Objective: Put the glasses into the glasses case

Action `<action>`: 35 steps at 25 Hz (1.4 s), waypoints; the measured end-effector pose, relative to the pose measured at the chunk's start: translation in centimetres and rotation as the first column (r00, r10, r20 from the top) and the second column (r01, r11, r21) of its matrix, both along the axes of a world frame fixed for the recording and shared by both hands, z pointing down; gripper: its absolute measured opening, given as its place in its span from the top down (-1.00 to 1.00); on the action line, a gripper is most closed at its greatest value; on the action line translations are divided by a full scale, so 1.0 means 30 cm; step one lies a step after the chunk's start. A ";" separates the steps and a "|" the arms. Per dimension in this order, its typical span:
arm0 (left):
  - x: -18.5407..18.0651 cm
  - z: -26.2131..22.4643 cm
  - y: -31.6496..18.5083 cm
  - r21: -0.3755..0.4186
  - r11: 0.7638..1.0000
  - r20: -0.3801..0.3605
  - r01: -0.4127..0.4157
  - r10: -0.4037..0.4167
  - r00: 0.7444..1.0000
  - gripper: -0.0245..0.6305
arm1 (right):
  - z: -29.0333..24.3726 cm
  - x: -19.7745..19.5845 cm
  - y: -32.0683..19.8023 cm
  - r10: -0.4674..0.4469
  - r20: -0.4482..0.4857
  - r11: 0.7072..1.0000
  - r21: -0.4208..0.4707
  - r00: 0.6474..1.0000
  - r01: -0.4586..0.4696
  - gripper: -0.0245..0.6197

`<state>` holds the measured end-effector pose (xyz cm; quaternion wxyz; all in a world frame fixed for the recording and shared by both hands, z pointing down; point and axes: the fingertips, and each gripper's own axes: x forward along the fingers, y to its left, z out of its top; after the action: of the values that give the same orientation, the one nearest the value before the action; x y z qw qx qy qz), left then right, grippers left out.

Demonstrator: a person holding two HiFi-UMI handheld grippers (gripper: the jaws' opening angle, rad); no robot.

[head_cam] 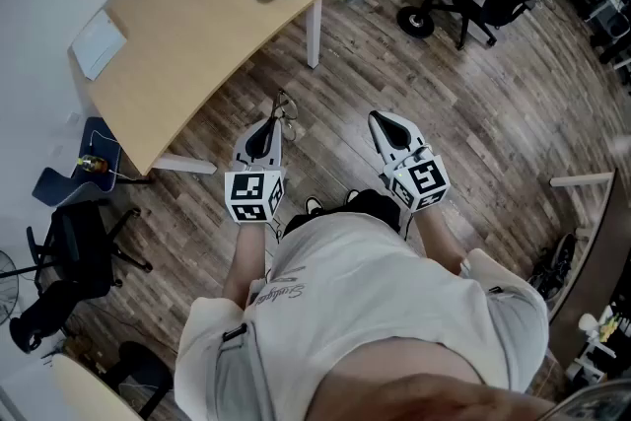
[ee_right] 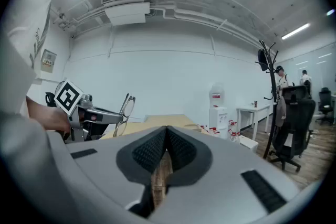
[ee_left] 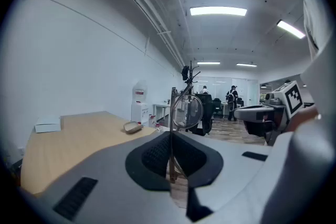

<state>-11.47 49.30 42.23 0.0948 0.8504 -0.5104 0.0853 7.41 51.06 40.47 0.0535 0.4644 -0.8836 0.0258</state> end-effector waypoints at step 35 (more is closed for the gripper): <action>0.043 0.097 -0.603 -0.122 0.992 -0.028 0.020 -0.024 0.999 0.86 | 0.140 0.036 -0.581 -0.056 0.052 0.995 -0.079 0.997 0.060 0.94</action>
<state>-10.17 31.22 45.12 0.1548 0.8385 -0.5123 0.1029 8.49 33.63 44.68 0.0510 0.4351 -0.8961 0.0715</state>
